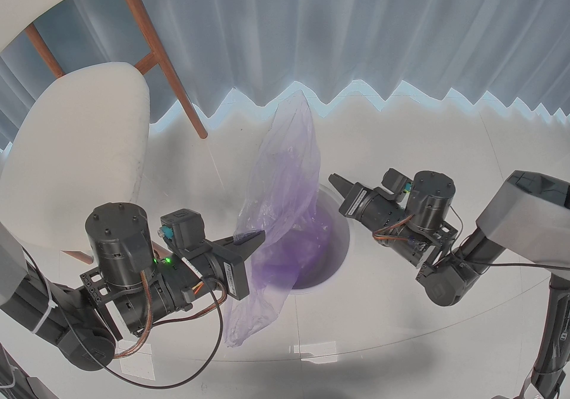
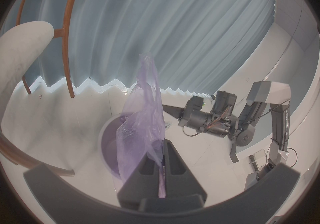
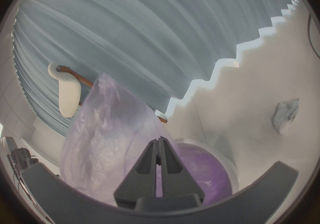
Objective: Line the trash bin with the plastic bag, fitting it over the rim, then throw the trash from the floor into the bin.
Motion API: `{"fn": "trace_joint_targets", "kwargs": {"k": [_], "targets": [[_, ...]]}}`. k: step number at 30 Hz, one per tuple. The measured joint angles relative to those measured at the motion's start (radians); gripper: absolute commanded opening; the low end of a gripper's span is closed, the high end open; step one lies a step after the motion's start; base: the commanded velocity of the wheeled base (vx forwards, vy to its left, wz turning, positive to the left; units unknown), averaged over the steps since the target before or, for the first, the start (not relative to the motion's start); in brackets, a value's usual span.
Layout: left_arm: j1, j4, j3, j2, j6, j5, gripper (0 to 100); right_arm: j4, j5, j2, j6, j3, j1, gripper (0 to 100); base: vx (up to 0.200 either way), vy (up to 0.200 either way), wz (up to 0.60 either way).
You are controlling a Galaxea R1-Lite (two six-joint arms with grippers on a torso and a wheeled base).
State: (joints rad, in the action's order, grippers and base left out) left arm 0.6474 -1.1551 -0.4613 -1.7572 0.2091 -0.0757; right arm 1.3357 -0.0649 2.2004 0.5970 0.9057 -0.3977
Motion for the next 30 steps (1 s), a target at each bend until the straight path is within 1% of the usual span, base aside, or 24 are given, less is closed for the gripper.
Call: {"fn": "trace_joint_targets", "kwargs": {"k": [6, 8, 9, 12, 13, 16, 20, 21, 25, 30], "targets": [[0.002, 0.0, 0.006, -0.007, -0.009, 0.001, 0, 0.013, -0.003, -0.115, -0.021, -0.136, 0.007, 0, 0.0, 0.0, 0.0], [0.003, -0.009, 0.01, -0.008, -0.027, 0.002, 0, 0.014, -0.009, -0.165, -0.025, -0.194, 0.005, 0, 0.0, 0.0, 0.0], [0.003, -0.015, 0.012, -0.009, -0.044, 0.003, 0, 0.014, -0.013, -0.187, -0.028, -0.218, 0.005, 0, 0.0, 0.0, 0.0], [0.003, -0.06, 0.031, -0.011, -0.14, 0.004, 0, 0.015, -0.021, -0.251, -0.046, -0.281, -0.005, 0, 0.0, 0.0, 0.0], [0.003, -0.094, 0.042, -0.014, -0.181, 0.006, 0, 0.011, -0.024, -0.276, -0.055, -0.296, -0.01, 0, 0.0, 0.0, 0.0], [0.003, -0.201, 0.07, -0.029, -0.24, 0.007, 0, -0.019, -0.028, -0.334, -0.067, -0.317, -0.03, 0, 0.0, 0.0, 0.0], [0.005, -0.314, 0.115, -0.076, -0.327, 0.004, 0, -0.136, -0.031, -0.424, -0.066, -0.332, -0.076, 0, 0.0, 0.0, 0.0], [0.006, -0.323, 0.121, -0.085, -0.337, 0.002, 0, -0.151, -0.032, -0.437, -0.061, -0.333, -0.088, 100, 0.0, 0.0, 0.0], [0.016, -0.346, 0.143, -0.12, -0.366, -0.01, 0, -0.201, -0.033, -0.49, -0.002, -0.336, -0.152, 100, 0.0, 0.0, 0.0], [0.034, -0.351, 0.153, -0.141, -0.372, -0.016, 0, -0.245, -0.031, -0.519, 0.088, -0.317, -0.176, 100, 0.0, 0.0, 0.0]]}}
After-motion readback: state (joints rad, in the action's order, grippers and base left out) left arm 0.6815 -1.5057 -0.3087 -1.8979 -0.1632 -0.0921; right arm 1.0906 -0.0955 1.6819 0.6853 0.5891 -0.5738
